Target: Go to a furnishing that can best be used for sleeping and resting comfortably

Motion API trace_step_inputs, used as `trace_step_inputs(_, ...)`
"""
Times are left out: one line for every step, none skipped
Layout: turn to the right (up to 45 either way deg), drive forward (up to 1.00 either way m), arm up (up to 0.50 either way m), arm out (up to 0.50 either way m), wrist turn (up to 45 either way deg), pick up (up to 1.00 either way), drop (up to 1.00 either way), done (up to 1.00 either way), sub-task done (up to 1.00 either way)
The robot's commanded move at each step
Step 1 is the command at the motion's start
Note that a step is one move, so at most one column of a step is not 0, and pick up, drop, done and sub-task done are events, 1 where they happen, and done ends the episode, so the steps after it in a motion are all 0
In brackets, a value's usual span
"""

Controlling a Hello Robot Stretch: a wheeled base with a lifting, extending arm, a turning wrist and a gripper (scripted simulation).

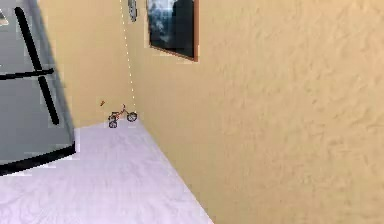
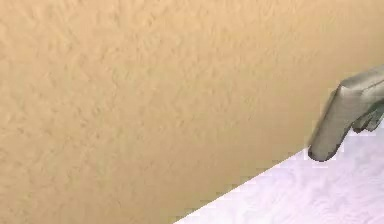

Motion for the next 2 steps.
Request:
trace_step_inputs(45.0,0.00,0.00,0.00,0.0,0.00,0.00,0.00,0.00)
trace_step_inputs(45.0,0.00,0.00,0.00,0.0,0.00,0.00,0.00,0.00)
